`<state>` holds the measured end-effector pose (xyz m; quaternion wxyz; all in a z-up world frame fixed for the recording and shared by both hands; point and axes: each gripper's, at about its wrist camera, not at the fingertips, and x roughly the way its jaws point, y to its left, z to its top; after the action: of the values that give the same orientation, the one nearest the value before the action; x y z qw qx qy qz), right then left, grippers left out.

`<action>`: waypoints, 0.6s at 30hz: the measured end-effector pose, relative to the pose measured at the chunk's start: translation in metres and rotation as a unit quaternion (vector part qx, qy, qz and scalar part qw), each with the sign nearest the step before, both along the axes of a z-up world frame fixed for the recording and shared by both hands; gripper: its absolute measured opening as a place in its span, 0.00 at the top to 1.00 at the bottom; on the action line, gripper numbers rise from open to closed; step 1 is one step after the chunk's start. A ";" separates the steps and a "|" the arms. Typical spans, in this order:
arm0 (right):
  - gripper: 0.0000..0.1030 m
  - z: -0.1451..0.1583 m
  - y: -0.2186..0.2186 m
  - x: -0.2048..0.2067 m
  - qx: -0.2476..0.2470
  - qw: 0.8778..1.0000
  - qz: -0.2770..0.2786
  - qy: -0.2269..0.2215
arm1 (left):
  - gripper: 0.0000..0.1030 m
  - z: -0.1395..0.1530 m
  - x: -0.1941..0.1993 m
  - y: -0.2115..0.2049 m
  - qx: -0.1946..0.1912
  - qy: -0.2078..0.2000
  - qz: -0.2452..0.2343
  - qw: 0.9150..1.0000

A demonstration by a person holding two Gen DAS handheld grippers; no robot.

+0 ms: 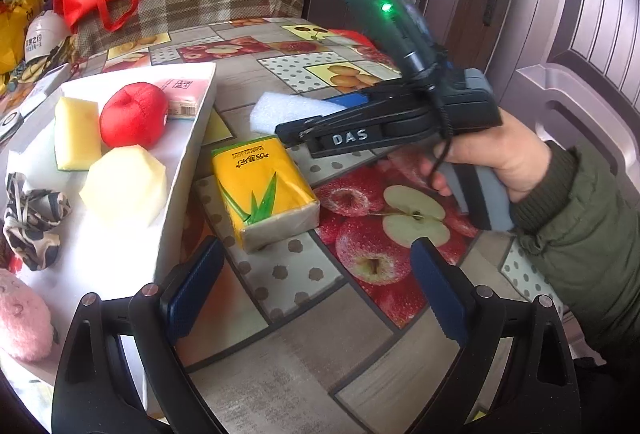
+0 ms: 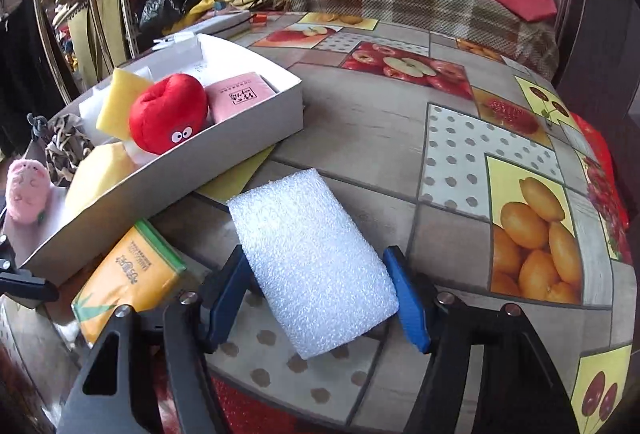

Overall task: Organize soft objects
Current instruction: 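Grasp the yellow tissue packet with the left tool while the right tool grasps the white foam sheet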

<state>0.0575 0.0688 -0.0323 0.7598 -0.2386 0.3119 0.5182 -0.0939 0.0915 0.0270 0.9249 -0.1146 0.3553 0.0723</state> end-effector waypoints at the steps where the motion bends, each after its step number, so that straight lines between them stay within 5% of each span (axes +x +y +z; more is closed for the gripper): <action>1: 0.34 0.003 -0.007 0.004 0.015 1.000 -0.012 0.009 | 0.08 -0.001 0.003 0.000 0.005 0.004 0.002 1.000; 7: 0.34 0.013 -0.038 0.028 0.089 0.992 -0.061 0.065 | 0.08 -0.008 0.032 -0.003 0.035 0.037 0.025 0.998; 13: 0.34 0.020 -0.040 0.024 0.109 0.991 -0.056 0.055 | 0.08 -0.014 0.063 -0.003 0.063 0.069 0.038 0.995; 16: 0.34 0.021 -0.045 0.028 0.127 0.988 -0.060 0.067 | 0.08 -0.012 0.075 -0.007 0.033 0.056 0.005 0.998; 18: 0.34 0.022 -0.051 0.036 0.143 0.984 -0.071 0.082 | 0.08 -0.012 0.082 -0.014 0.055 0.059 0.006 0.997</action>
<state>0.0932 0.0174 -0.0107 0.7930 -0.0615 0.3117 0.5198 -0.0119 0.0779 0.0146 0.9066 -0.0607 0.4045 0.1037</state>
